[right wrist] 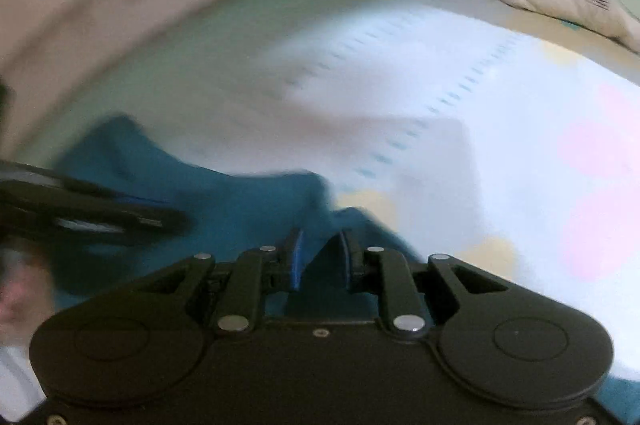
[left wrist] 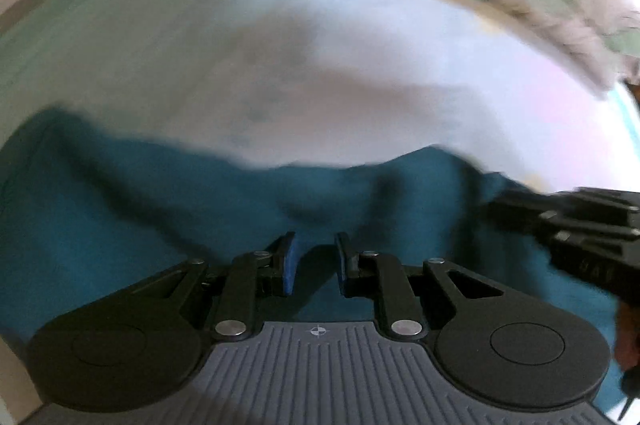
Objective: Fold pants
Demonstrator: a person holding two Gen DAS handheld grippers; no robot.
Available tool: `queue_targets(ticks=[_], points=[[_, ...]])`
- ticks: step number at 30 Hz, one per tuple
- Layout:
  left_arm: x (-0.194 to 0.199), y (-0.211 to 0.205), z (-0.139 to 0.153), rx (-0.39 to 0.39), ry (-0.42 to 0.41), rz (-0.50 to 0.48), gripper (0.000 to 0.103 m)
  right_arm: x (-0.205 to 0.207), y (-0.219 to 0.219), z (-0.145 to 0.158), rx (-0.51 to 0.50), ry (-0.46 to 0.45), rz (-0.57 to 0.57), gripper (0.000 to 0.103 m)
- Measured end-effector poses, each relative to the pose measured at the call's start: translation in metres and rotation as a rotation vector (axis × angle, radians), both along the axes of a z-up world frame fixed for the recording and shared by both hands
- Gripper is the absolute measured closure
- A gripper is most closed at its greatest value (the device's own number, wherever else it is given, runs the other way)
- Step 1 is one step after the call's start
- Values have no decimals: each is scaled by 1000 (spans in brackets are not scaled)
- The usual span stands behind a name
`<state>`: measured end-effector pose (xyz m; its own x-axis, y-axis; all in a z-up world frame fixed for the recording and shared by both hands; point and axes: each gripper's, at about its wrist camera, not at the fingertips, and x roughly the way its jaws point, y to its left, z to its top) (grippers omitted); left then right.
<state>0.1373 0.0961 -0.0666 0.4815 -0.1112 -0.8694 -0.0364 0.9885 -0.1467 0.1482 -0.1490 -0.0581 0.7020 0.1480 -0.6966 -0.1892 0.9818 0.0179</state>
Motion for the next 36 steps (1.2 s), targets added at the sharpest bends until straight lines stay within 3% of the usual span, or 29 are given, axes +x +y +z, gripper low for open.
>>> queue_targets(ticks=[2,5,9,15,19,23,27,29,31,34,36], points=[[-5,12,-4,-33,-23,16,85,4,-13,-9,-47,-2,-81,83],[-9,13,-4,-7,-30,3,85,2,-37,-6,-14,-12,-134,84],[-14,9,7,-23,-26,26,85,-12,-56,10,45,-30,-154,75],[-37,-28,28,-82,-40,-100,85,-63,-79,35,43,33,-125,73],[-60,-61,31,-128,-24,-218,85,-115,-118,41,49,104,-227,70],[-86,-96,16,-65,12,-377,85,-175,-154,28,52,142,-360,68],[-103,-109,-10,-16,109,-425,85,-226,-179,-7,66,204,-514,67],[-112,-114,-7,33,67,-459,85,-245,-183,-21,64,244,-560,69],[-113,-119,-2,57,77,-488,85,-263,-188,-19,123,197,-573,70],[-104,-126,8,33,84,-488,85,-284,-202,-6,200,101,-672,68],[-99,-137,19,20,66,-490,85,-302,-218,3,247,16,-766,54]])
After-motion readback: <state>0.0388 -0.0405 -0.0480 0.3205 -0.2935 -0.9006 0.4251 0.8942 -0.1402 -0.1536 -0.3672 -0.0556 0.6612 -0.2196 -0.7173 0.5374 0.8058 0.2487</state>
